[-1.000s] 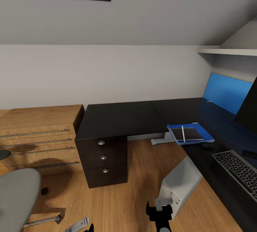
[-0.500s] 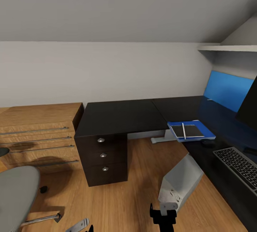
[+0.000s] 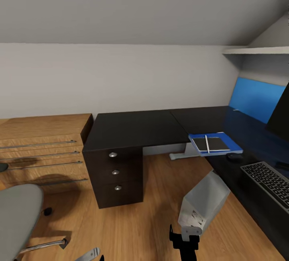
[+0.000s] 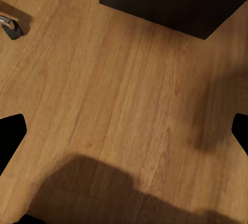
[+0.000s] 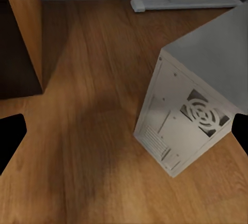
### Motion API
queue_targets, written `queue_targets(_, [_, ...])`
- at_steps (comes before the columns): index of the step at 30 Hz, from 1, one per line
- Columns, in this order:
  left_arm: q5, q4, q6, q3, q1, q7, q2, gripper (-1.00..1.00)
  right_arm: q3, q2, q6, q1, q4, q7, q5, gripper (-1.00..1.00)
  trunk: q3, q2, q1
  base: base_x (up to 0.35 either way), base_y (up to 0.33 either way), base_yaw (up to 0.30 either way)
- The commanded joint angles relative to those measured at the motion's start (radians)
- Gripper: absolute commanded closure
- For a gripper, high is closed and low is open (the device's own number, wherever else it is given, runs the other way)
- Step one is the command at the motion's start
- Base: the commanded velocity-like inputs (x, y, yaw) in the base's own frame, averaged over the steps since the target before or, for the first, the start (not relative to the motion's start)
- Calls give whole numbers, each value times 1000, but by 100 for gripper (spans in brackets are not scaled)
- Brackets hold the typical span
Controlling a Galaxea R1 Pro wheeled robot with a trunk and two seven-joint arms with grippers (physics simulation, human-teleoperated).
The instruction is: In the bedroom, organize the workspace by keeping the computer under the desk, ensuring the monitor is on the desk, placing the keyboard on the desk next to the monitor, placing the mouse on the desk next to the keyboard, moving the folder from the swivel chair onto the desk next to the mouse, stacking the notebook on top of the folder with the pen on top of the notebook, and positioning the swivel chair next to the desk.
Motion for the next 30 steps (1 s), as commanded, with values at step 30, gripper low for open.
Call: queue_targets(30, [2, 40, 4, -2, -1, 5, 4, -100, 15, 2, -6, -1, 1, -5, -3, -100, 9, -1, 0, -56, 54, -138])
